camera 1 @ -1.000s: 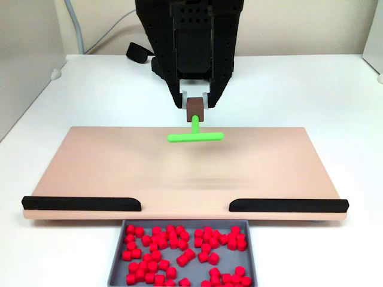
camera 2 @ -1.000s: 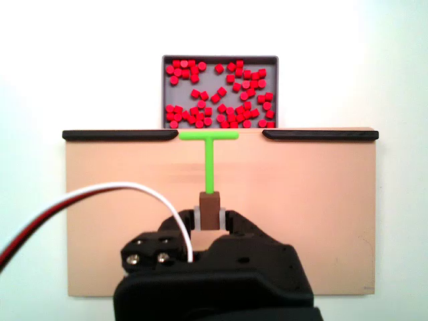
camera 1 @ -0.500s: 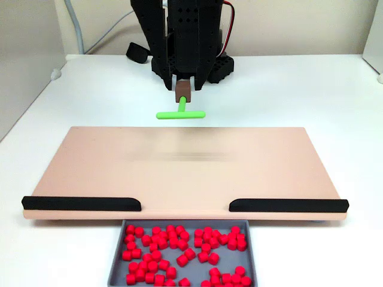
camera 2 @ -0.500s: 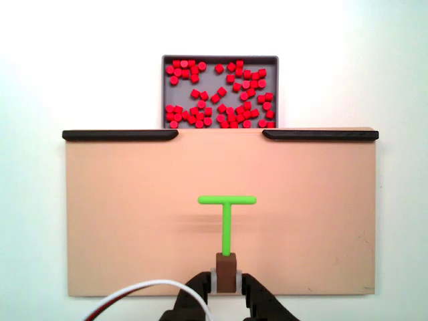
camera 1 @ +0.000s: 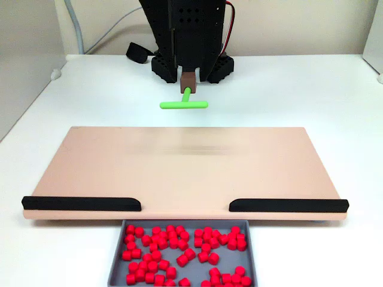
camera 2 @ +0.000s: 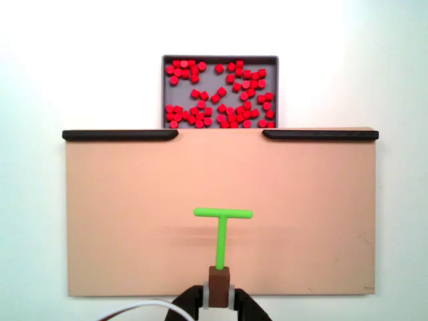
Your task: Push granules from bottom to the grey container
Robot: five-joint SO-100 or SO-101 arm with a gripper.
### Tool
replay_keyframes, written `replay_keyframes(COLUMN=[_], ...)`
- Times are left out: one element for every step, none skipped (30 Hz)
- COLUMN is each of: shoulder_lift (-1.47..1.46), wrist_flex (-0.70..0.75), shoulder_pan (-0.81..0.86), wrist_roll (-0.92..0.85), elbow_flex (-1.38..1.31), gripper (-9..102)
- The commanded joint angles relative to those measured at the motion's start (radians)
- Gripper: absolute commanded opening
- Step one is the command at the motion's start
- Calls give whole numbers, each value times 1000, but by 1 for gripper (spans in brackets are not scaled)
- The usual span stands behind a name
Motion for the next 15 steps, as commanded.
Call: replay_keyframes(shoulder_lift=[23, 23, 26, 29, 29, 26, 26, 29, 29, 31, 31, 29, 28, 25, 25], wrist_flex=[2, 2, 2, 2, 0, 0, 0, 0, 0, 0, 0, 0, 0, 0, 0], shoulder_pan=[-11, -14, -17, -20, -20, -20, -20, -20, -20, -20, -21, -21, -21, -21, -21], wrist_roll=[5, 5, 3, 0, 2, -6, -6, -5, 3, 3, -3, -11, -18, -25, -31], elbow_flex=[-3, -3, -3, -3, -3, -3, -3, -3, -3, -3, -3, -3, -3, -3, -3], gripper=[0, 0, 0, 0, 0, 0, 0, 0, 0, 0, 0, 0, 0, 0, 0])
